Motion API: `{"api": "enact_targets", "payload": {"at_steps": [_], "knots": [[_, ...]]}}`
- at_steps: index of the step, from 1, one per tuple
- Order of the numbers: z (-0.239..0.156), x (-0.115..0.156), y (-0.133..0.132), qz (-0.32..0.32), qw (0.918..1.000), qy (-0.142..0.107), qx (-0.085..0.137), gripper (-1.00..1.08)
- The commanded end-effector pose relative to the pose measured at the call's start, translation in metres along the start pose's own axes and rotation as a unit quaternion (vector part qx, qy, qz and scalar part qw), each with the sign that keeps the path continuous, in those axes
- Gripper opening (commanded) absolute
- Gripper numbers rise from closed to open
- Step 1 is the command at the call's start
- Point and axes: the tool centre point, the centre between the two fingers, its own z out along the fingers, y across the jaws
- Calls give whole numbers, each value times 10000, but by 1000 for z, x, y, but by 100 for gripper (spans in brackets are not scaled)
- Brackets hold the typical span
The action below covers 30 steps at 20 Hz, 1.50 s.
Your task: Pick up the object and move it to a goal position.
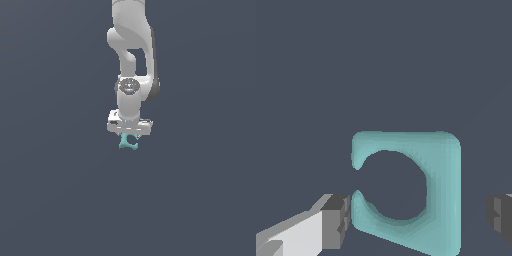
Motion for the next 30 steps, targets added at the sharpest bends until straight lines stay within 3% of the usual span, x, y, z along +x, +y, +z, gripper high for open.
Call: {"api": "enact_targets", "payload": {"at_steps": [1, 21, 22, 30], "knots": [[1, -2, 0, 15, 10000, 6, 0, 100], [52, -2, 0, 17, 10000, 7, 0, 100], [52, -2, 0, 17, 10000, 7, 0, -100], [52, -2, 0, 17, 10000, 7, 0, -100]]}}
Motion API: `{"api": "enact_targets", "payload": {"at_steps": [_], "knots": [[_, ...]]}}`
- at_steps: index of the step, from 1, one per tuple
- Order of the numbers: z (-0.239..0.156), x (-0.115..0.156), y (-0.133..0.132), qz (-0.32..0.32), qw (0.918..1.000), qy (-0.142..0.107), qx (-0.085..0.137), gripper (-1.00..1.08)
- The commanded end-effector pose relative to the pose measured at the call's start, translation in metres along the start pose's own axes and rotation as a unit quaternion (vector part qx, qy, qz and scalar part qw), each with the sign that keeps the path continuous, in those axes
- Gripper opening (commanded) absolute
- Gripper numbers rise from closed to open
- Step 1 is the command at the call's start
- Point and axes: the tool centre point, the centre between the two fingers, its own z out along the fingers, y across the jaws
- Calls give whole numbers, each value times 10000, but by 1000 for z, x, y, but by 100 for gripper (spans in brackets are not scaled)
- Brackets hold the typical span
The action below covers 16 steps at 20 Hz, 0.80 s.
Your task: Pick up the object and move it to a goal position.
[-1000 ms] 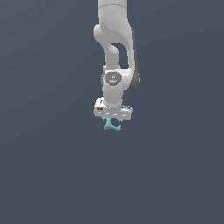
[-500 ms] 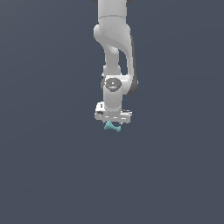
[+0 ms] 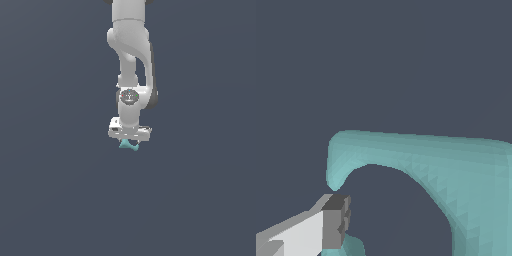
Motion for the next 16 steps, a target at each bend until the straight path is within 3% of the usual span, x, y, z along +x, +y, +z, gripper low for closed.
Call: {"api": "enact_targets", "payload": {"at_steps": [1, 9, 16], "knots": [[7, -6, 2, 6, 10000, -82, -17, -100], [-4, 8, -13, -2, 10000, -6, 0, -100], [-17, 29, -46, -1, 10000, -16, -3, -100]]}}
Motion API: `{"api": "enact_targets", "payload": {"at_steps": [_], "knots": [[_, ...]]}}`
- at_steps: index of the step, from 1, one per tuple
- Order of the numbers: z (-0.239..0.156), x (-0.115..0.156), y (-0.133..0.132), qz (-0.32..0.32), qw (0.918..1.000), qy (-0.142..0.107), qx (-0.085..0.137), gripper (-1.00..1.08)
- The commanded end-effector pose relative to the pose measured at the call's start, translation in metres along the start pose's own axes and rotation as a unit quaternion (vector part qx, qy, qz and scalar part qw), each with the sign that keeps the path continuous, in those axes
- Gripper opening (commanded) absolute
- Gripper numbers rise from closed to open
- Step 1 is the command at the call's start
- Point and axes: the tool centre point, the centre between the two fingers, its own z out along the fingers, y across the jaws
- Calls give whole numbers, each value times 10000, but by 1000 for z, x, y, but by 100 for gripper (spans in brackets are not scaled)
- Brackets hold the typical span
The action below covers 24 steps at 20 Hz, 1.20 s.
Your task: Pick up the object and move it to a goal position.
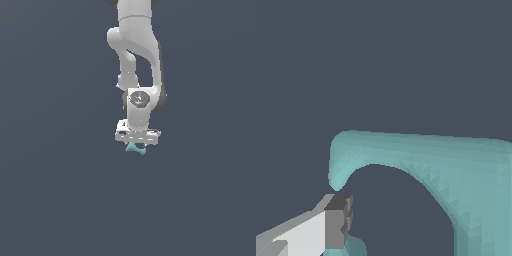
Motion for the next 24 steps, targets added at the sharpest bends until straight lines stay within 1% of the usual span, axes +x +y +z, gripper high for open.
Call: {"api": "enact_targets", "payload": {"at_steps": [1, 13, 24], "knots": [[-6, 9, -15, -2, 10000, -1, 0, -100], [-36, 61, -95, 3, 10000, -27, -6, -100], [-56, 100, -152, 5, 10000, -44, -9, -100]]}}
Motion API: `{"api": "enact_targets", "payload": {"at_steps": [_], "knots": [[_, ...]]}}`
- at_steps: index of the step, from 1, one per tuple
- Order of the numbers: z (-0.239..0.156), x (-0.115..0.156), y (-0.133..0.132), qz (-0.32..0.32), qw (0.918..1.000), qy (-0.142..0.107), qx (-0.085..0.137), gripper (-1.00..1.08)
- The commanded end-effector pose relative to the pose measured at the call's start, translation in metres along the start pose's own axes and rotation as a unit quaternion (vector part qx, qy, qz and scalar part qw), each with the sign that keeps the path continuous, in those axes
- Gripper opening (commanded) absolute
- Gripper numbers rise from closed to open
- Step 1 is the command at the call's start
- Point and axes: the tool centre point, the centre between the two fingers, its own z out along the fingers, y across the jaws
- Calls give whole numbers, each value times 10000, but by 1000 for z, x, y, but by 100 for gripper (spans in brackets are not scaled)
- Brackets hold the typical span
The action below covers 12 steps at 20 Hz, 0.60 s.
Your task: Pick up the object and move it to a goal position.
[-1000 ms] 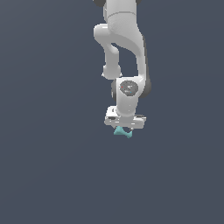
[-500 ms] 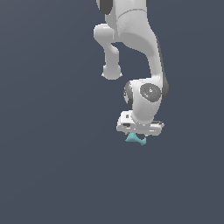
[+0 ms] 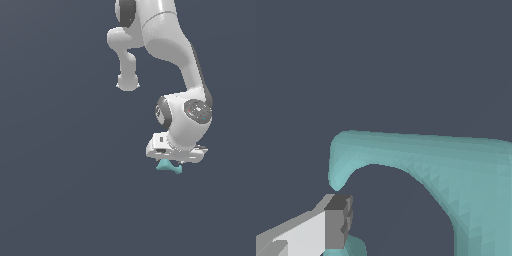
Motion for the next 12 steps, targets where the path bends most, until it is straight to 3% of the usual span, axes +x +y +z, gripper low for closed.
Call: {"api": "enact_targets", "payload": {"at_steps": [1, 12], "knots": [[-5, 8, -11, 3, 10000, -3, -1, -100], [-19, 36, -51, 4, 10000, -16, -4, -100]]}}
